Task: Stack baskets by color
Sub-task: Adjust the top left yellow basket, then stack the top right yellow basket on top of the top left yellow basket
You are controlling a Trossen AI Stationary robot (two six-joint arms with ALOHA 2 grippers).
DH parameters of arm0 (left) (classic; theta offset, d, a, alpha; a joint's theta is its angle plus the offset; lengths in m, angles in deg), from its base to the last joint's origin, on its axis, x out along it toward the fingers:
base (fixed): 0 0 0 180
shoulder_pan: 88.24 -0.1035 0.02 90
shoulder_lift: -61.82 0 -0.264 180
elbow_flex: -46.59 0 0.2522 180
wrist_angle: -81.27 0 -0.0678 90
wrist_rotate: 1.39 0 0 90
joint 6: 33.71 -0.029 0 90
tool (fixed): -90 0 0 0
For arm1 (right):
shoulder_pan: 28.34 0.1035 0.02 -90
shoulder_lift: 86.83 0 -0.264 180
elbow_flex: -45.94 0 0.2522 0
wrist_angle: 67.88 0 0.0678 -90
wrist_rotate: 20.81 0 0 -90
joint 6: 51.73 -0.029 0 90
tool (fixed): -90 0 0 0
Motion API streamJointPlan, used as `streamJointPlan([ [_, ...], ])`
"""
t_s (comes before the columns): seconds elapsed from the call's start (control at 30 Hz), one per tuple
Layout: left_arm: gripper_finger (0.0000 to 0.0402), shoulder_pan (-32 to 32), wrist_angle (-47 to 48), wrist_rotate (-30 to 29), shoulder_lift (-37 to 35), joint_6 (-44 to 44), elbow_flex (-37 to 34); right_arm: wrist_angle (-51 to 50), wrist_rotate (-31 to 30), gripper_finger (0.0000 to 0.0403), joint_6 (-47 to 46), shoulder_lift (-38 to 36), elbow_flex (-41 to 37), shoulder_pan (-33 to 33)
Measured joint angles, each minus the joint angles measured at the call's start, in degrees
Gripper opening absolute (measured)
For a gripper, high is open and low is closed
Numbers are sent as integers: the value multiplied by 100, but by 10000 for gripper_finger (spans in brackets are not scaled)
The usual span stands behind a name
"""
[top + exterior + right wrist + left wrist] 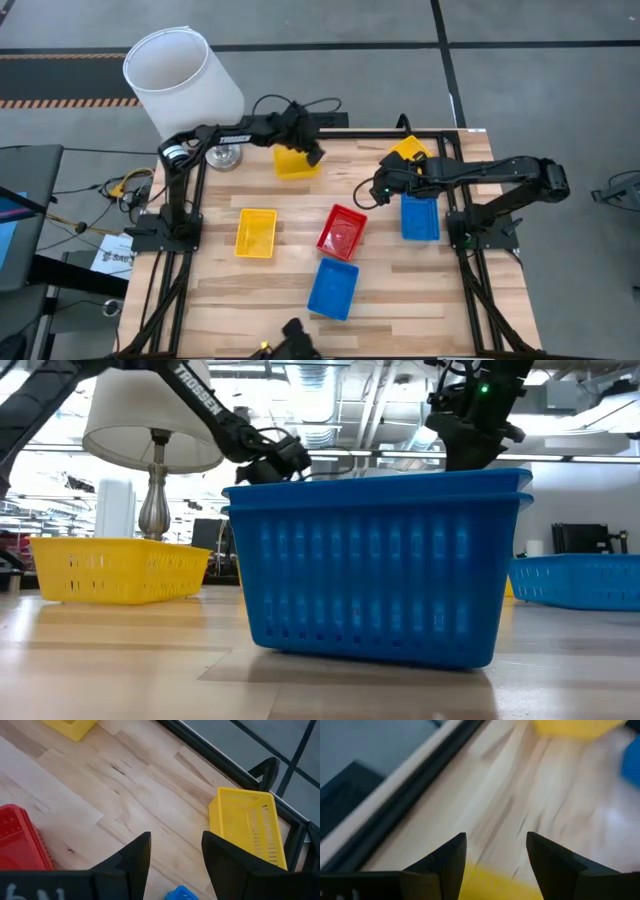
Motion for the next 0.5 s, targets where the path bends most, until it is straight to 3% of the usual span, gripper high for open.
streamJointPlan([
  [0.27, 194, 101, 453, 704, 263, 110, 1549, -348, -38, 199, -310, 0, -7, -13],
  [0.4, 194, 235, 1446, 659, 258, -298, 2397, -438, -84, 193, -604, 0, -359, -271],
  [0.5, 194, 376, 1609, 564, 247, -787, 2862, -488, -2, 188, -743, -2, -669, -457],
])
